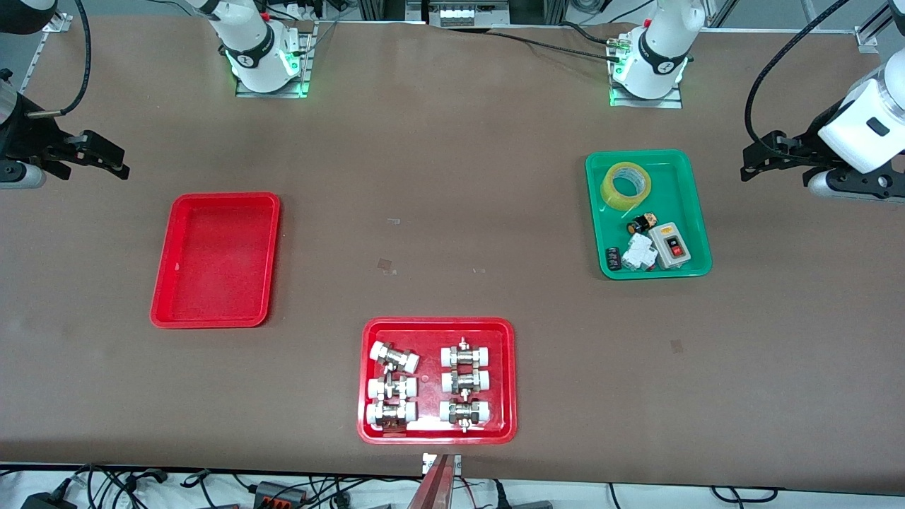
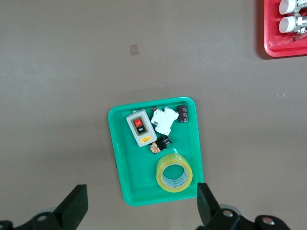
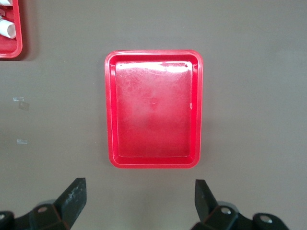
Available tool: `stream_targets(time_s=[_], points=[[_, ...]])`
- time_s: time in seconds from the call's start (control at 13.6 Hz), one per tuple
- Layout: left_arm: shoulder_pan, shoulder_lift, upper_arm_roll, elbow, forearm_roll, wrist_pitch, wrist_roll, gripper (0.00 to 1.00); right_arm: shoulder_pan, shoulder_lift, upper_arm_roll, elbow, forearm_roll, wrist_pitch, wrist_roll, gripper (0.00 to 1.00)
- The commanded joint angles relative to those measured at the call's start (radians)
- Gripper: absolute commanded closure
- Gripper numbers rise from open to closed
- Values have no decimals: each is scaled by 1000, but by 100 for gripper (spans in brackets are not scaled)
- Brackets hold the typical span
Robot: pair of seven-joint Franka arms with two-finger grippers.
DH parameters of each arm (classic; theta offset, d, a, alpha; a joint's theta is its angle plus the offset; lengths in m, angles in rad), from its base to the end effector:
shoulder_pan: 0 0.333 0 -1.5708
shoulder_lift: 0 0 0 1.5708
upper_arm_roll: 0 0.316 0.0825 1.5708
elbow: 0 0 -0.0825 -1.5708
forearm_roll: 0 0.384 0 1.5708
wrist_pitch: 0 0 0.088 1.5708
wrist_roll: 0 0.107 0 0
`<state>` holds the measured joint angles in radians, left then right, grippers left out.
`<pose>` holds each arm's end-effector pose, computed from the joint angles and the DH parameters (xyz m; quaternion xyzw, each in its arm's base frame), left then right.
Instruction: Left arm passes tape to right arm into tray
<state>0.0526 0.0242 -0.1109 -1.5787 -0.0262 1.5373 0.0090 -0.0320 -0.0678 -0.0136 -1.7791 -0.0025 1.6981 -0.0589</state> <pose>0.5563 -0.0346 0.6046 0.9988 -0.0337 -0.0331 0.0136 0.5387 -0.0250 0.5736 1.0000 0.0068 -0.0066 0.0004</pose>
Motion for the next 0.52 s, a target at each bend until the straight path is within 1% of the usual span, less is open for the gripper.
stream_targets(time_s=[0.0, 0.15, 0.37, 0.44], points=[[6, 3, -7, 11, 22, -9, 3, 0, -2, -13, 0, 7, 3, -18, -10, 0], [6, 3, -7, 11, 20, -14, 3, 0, -2, -10, 1, 9, 1, -20, -12, 0], [3, 8, -9, 3, 19, -100, 3, 0, 0, -7, 4, 10, 1, -9, -10, 0], [1, 19, -9, -26, 16, -120, 3, 0, 0, -7, 4, 12, -4, -11, -13, 0]])
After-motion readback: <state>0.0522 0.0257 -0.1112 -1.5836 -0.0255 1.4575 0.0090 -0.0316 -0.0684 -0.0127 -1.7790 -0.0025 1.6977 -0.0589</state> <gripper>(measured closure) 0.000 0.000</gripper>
